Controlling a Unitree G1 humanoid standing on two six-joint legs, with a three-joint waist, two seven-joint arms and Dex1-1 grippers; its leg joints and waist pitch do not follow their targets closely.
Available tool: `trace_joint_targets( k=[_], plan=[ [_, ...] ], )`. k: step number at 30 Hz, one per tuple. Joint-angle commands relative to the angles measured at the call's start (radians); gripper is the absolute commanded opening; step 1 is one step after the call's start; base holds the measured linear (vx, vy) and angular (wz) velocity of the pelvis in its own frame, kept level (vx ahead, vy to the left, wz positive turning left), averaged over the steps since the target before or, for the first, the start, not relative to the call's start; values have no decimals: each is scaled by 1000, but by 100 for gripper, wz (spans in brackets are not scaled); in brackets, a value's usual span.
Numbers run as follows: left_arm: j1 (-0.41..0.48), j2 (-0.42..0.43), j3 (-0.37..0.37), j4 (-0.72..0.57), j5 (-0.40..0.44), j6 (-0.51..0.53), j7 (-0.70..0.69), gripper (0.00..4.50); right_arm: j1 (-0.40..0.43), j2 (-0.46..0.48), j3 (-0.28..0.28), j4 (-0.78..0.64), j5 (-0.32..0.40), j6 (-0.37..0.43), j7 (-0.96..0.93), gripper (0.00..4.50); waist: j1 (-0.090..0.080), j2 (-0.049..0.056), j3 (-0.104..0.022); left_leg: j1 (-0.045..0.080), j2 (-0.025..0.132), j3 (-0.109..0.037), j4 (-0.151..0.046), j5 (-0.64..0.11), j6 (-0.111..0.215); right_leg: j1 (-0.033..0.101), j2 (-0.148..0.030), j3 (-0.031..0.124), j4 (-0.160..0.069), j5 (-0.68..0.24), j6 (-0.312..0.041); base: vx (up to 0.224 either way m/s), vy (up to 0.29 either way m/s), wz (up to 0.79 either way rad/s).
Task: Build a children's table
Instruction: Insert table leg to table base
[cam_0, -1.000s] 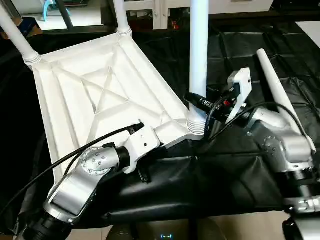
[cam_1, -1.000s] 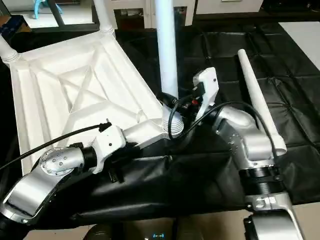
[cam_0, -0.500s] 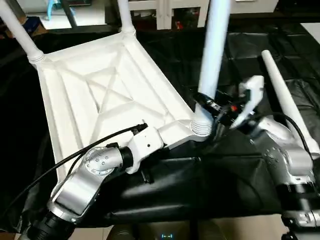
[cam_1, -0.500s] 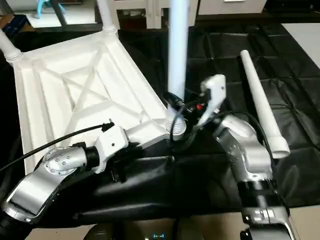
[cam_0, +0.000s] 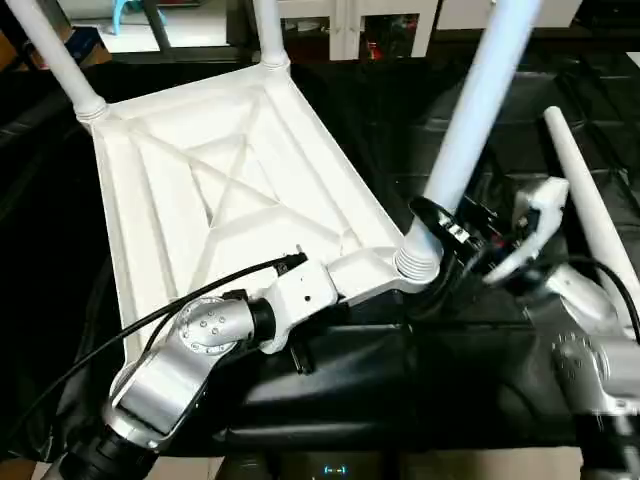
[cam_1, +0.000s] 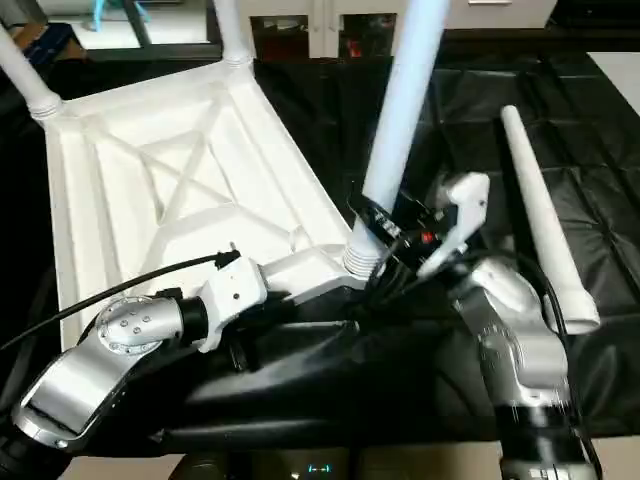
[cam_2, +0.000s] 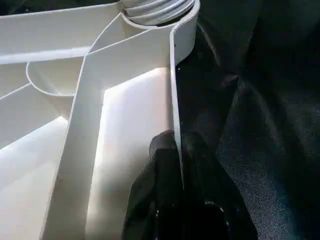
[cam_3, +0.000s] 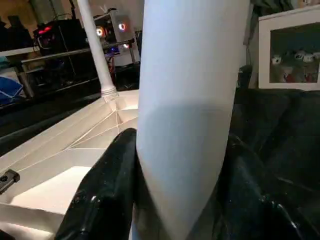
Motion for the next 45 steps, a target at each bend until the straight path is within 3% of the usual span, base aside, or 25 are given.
trace_joint_targets(
  k=[1, 5, 9, 13, 18, 23, 29, 36, 40, 42, 45],
  plan=[
    [54, 15, -19, 62, 3, 14, -14, 0, 81, -4, -52, 34, -68, -15, -42, 180, -6, -19, -51, 21, 4, 7, -57, -301, 71, 33, 8, 8, -69, -339, -162, 0, 0, 0],
    [54, 12, -18, 62, 4, 15, -7, 0, 142, 21, -42, -4, -90, -95, -51, 180, -8, -20, -51, 14, 2, 5, -58, -285, 76, 40, 7, 7, -66, -314, -162, 0, 0, 0],
    [53, 11, -17, 64, 4, 16, -4, 0, 166, 31, -37, -6, -105, -142, -64, 180, -10, -18, -47, 16, 3, 3, -63, -327, 68, 36, 5, 8, -73, -385, -143, 0, 0, 0],
    [52, 10, -16, 64, 6, 18, -3, 0, 181, 36, -34, -5, -110, -159, -66, 180, -13, -20, -44, 13, 2, -1, -67, -351, 58, 35, 4, 7, -77, -431, -116, 0, 0, 0],
    [51, 9, -15, 64, 8, 21, -3, 0, 203, 17, 23, -15, -157, -171, -32, 180, -15, -21, -42, 13, 2, -3, -68, -367, 50, 32, 3, 9, -81, -470, -92, 0, 0, 0],
    [48, 8, -17, 67, 9, 23, -4, 0, 207, -40, 112, -16, -185, -111, 33, 180, -16, -21, -43, 11, 2, -3, -68, -356, 54, 35, 5, 8, -79, -439, -95, 0, 0, 0],
    [45, 5, -20, 68, 10, 25, -2, 0, 193, -103, 176, -11, -193, -10, 104, 179, -18, -27, -46, 13, 2, -6, -71, -399, 46, 33, 7, 8, -83, -463, -83, 0, 0, 0],
    [41, 1, -23, 74, 11, 24, -4, 0, 149, -138, 199, 23, -134, 108, 158, 179, -21, -30, -45, 16, 1, -10, -75, -464, 30, 28, 7, 7, -92, -540, -63, 0, 0, 0],
    [40, -1, -25, 76, 13, 24, -4, 0, 90, -136, 188, 61, -98, 172, 171, 179, -31, -30, -40, 27, 1, -17, -78, -528, 13, 20, 6, 5, -104, -634, -45, 0, 0, 0],
    [40, -1, -26, 75, 13, 24, -4, 0, 71, -136, 186, 79, -100, 182, 178, 179, -37, -30, -40, 21, 0, -21, -80, -529, 9, 24, 5, 3, -103, -640, -45, 0, 0, 0],
    [42, -2, -26, 73, 13, 27, -4, 0, 36, -142, 190, 111, -97, 215, 191, 179, -42, -30, -38, 22, 0, -26, -83, -549, 5, 22, 5, 1, -106, -659, -46, 0, 0, 0]
  ],
)
